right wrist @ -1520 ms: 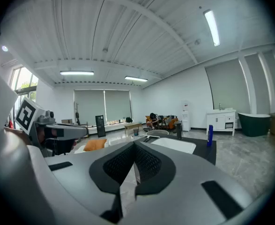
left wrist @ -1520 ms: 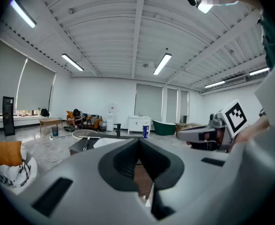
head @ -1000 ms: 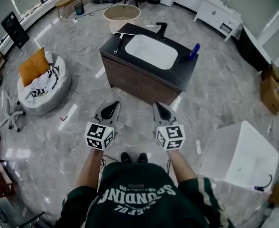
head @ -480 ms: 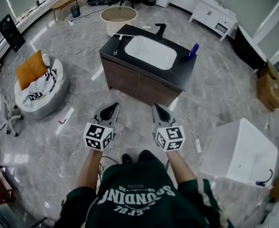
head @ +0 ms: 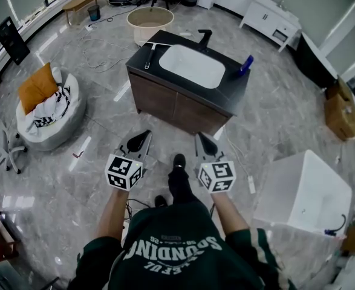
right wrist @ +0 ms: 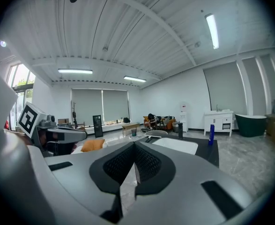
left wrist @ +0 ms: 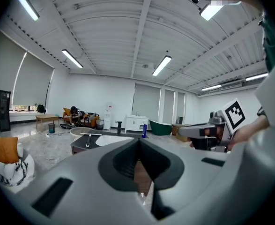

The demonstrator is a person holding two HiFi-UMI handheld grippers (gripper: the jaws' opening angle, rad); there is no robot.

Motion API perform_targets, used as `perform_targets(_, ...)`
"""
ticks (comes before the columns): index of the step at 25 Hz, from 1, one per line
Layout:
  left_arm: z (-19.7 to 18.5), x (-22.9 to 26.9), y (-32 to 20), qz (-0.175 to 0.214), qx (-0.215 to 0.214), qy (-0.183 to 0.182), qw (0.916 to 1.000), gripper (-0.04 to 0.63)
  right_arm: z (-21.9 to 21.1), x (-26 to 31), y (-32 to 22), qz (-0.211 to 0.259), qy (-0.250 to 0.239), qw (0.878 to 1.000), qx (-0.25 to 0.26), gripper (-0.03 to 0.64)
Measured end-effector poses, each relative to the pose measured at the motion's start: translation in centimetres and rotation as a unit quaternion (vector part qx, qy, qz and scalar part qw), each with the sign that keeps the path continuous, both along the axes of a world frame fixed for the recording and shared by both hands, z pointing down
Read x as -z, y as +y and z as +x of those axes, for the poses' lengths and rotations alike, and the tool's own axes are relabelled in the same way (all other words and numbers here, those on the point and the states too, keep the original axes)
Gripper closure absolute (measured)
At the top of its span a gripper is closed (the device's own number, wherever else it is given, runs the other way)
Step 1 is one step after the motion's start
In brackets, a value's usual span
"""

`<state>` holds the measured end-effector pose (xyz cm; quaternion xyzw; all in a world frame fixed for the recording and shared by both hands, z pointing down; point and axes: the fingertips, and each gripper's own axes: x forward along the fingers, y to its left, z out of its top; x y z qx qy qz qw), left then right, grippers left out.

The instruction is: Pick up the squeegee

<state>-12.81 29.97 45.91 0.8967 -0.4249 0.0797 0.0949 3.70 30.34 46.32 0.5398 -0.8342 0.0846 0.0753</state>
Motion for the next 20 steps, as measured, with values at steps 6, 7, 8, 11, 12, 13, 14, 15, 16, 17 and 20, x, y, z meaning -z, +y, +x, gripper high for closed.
perform_targets(6, 0.1, -0.7, -1.7, -0.004, 0.0, -0.004, 1.0, 0.594, 0.4, -0.7, -1.8, -0.004, -0.005, 1.0, -0.006, 0.616)
perform_targets(7, 0.1, -0.8, -2.3, -0.004, 0.0, -0.005, 1.0, 0.594, 0.4, -0.8, -2.3, -0.004, -0.005, 1.0, -0.007, 0.615)
perform_targets(8, 0.2, -0.9, -2.8, -0.004, 0.0, -0.005, 1.0, 0.594, 0.5, -0.9, -2.8, -0.005, -0.006, 1.0, -0.008, 0.616)
perform_targets(11, 0.3, -1.1, -4.0, -0.007, -0.001, -0.006, 1.0, 0.594, 0.7, -1.6, -4.2, -0.013, -0.01, 1.0, -0.013, 0.617)
perform_targets(12, 0.4, -1.3, -4.6, -0.009, -0.001, -0.007, 0.9999, 0.594, 0.8, -1.7, -4.8, -0.015, -0.011, 1.0, -0.013, 0.616)
perform_targets(13, 0.6, -1.5, -5.3, -0.01, -0.002, -0.008, 0.9999, 0.594, 1.0, -1.8, -5.5, -0.016, -0.011, 1.0, -0.014, 0.616)
perform_targets(14, 0.7, -1.7, -6.1, -0.012, -0.003, -0.009, 0.9999, 0.594, 1.1, -2.0, -6.3, -0.017, -0.011, 1.0, -0.015, 0.616)
perform_targets(15, 0.8, -1.9, -6.9, -0.013, -0.003, -0.009, 0.9999, 0.594, 1.2, -2.2, -7.1, -0.019, -0.012, 1.0, -0.017, 0.616)
perform_targets(16, 0.8, -2.2, -7.7, -0.015, -0.003, -0.01, 0.9998, 0.594, 1.3, -2.4, -8.0, -0.02, -0.013, 1.0, -0.019, 0.617)
perform_targets(17, 0.9, -2.4, -8.5, -0.017, -0.003, -0.011, 0.9998, 0.594, 1.4, -2.6, -8.9, -0.021, -0.014, 1.0, -0.019, 0.615)
perform_targets(20, 1.1, -2.6, -11.4, -0.019, -0.004, -0.018, 0.9997, 0.594, 1.7, -2.9, -11.9, -0.023, -0.018, 0.999, -0.021, 0.615)
